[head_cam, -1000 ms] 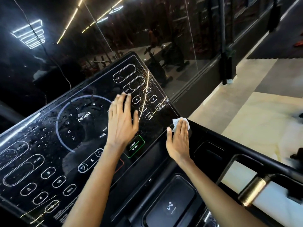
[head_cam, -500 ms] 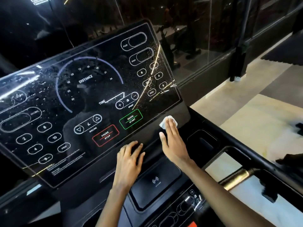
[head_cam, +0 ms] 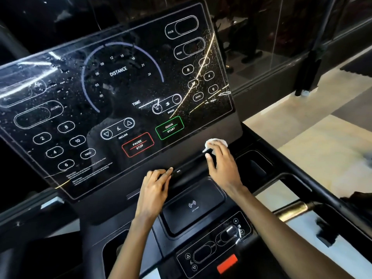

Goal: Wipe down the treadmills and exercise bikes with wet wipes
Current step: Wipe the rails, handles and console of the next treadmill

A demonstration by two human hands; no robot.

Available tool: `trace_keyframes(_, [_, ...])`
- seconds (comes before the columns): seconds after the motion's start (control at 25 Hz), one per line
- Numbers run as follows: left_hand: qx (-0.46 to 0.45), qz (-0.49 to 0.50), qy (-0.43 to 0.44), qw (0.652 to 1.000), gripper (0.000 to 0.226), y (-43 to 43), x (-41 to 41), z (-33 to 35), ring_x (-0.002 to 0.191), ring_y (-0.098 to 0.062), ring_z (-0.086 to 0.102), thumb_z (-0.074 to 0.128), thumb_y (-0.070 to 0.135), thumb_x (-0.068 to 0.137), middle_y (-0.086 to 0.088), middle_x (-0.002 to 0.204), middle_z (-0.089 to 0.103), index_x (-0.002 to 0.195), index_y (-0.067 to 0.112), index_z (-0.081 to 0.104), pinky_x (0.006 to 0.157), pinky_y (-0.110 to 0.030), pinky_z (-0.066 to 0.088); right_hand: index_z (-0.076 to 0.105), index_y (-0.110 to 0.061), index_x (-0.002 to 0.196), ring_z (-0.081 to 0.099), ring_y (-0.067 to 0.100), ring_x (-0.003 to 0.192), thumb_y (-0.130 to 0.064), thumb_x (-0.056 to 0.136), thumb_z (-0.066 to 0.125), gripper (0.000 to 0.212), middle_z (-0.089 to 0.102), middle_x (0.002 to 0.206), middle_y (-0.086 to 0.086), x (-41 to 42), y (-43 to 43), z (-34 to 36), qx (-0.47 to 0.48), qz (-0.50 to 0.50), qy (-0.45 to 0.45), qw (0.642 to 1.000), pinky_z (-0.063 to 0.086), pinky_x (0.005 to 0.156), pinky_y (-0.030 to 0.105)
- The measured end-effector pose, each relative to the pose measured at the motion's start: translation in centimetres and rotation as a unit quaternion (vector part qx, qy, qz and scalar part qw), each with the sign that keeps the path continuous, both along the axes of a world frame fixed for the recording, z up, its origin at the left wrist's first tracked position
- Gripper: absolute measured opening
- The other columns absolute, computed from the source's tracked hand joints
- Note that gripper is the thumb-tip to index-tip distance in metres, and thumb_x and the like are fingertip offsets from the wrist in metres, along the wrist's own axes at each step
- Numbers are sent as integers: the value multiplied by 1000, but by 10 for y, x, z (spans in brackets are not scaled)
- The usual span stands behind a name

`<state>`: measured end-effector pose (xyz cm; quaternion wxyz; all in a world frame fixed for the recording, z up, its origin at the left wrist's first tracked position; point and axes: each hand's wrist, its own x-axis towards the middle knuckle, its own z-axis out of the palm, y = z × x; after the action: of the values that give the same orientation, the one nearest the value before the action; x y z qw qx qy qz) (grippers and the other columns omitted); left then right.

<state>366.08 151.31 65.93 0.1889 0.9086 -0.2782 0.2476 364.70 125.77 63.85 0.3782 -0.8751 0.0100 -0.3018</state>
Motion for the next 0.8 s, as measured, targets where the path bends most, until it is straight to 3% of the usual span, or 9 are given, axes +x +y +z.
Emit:
trace_keyframes(0.28, [-41, 61, -6, 997, 32, 44, -21, -10, 85, -20, 52, 69, 3, 93, -2, 103, 66, 124, 13, 72, 82, -28, 42, 64, -22, 113, 56, 13, 114, -21, 91, 54, 25, 62, 118, -11, -5, 42, 22, -153, 140, 8, 978, 44, 102, 32])
trace_keyframes(0.44, [-62, 87, 4, 994, 32, 70, -31, -10, 87, -20, 53, 69, 2, 93, -2, 104, 65, 123, 12, 72, 82, -30, 45, 65, -23, 99, 61, 18, 102, -16, 93, 58, 12, 65, 104, -10, 6, 19, 25, -110, 56, 4, 992, 48, 93, 41])
trace_keyframes(0.52, [-79, 95, 15, 992, 31, 77, -37, -10, 88, -20, 53, 68, 3, 93, -2, 104, 66, 123, 11, 72, 83, -33, 47, 64, -23, 97, 60, 20, 102, -14, 92, 59, 11, 64, 102, -9, 5, 30, 24, -103, 49, 20, 993, 46, 98, 42])
trace_keyframes(0.64, [-97, 95, 25, 990, 30, 82, -42, -9, 90, -20, 54, 66, 3, 95, -2, 105, 65, 123, 9, 72, 84, -32, 49, 67, -23, 99, 60, 17, 105, -9, 90, 59, 19, 64, 104, -9, -2, 81, 25, -118, 135, 23, 983, 33, 111, 33])
trace_keyframes(0.8, [-119, 103, 31, 987, 29, 91, -48, -8, 95, -17, 54, 65, 3, 96, -2, 107, 65, 123, 9, 71, 87, -20, 44, 73, -22, 106, 60, 14, 105, 1, 88, 57, 33, 66, 110, -9, -4, 120, 25, -105, 185, 28, 977, 26, 114, 27])
